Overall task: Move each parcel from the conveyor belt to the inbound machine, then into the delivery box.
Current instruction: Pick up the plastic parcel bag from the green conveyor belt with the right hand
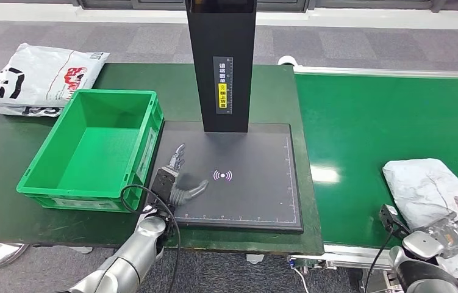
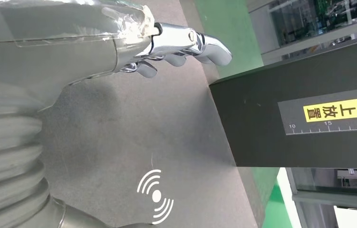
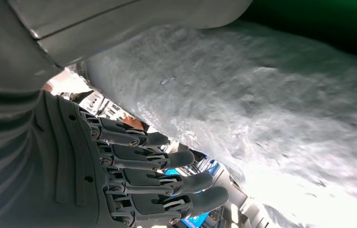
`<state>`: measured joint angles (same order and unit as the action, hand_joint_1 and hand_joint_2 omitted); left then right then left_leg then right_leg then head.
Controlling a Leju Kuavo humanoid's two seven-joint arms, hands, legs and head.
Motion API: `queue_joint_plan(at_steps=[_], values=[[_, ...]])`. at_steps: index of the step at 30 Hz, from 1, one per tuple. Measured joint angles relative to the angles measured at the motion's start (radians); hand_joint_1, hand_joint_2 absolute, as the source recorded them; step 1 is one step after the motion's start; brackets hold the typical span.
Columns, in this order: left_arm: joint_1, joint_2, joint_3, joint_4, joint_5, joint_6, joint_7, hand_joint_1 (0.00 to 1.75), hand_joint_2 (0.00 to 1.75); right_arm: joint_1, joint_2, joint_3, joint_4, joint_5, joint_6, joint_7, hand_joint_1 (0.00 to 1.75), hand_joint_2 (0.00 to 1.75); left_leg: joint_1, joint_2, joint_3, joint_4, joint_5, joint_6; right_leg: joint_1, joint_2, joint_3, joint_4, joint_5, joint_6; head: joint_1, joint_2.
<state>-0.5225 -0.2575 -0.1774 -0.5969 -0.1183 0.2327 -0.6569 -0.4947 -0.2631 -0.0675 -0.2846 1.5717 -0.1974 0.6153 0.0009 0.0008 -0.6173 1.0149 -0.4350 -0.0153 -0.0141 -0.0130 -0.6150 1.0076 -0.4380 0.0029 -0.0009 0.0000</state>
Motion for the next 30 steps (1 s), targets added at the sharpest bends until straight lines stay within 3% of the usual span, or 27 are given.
queue_joint_plan(at_steps=[1, 4, 5, 8, 20, 30], values=[[0.0, 0.0, 0.0, 0.0, 0.0, 0.0, 0.0, 0.0, 1.75, 0.0, 0.0, 0.0, 0.001, 0.0, 0.01, 0.0, 0.13, 1.75, 0.0, 0.0, 0.0, 0.0, 0.0, 0.0, 0.0, 0.0, 0.0, 0.0, 0.0, 0.0, 0.0, 0.0], [-0.001, 0.0, 0.0, 0.002, 0.0, -0.004, -0.001, 0.0, 1.75, -0.004, 0.01, -0.009, 0.003, -0.008, 0.073, 0.0, 1.44, 1.75, 0.0, 0.0, 0.001, 0.0, 0.0, 0.0, 0.0, 0.0, 0.001, 0.0, 0.0, 0.0, 0.0, 0.0], [-0.001, 0.0, 0.0, 0.004, 0.0, -0.006, -0.001, 0.0, 1.75, -0.006, 0.016, -0.018, 0.004, -0.016, 0.097, -0.001, 1.75, 1.75, 0.0, 0.0, 0.001, 0.0, 0.0, 0.0, 0.0, 0.0, 0.002, 0.0, 0.0, 0.0, 0.0, 0.0], [-0.003, 0.0, 0.0, 0.008, 0.001, -0.011, -0.001, 0.0, 1.75, -0.009, 0.032, -0.043, 0.005, -0.039, 0.133, -0.004, 1.75, 1.75, 0.001, 0.001, 0.003, 0.0, -0.001, 0.001, 0.001, 0.0, 0.003, 0.0, -0.001, 0.001, 0.0, 0.0], [-0.003, 0.002, 0.0, 0.018, 0.002, -0.013, -0.002, 0.0, 1.75, -0.009, 0.055, -0.08, 0.007, -0.044, 0.132, -0.007, 1.75, 1.75, 0.001, 0.0, 0.004, 0.003, -0.002, 0.004, 0.001, 0.0, 0.007, -0.001, -0.001, 0.004, 0.0, 0.0], [0.004, 0.012, 0.0, 0.007, 0.008, 0.008, 0.007, 0.0, 1.75, -0.01, 0.088, -0.093, 0.007, -0.029, -0.065, -0.045, 1.75, 1.75, 0.001, 0.0, 0.003, 0.003, -0.003, 0.004, 0.001, 0.0, 0.006, -0.001, -0.001, 0.004, 0.0, 0.0]])
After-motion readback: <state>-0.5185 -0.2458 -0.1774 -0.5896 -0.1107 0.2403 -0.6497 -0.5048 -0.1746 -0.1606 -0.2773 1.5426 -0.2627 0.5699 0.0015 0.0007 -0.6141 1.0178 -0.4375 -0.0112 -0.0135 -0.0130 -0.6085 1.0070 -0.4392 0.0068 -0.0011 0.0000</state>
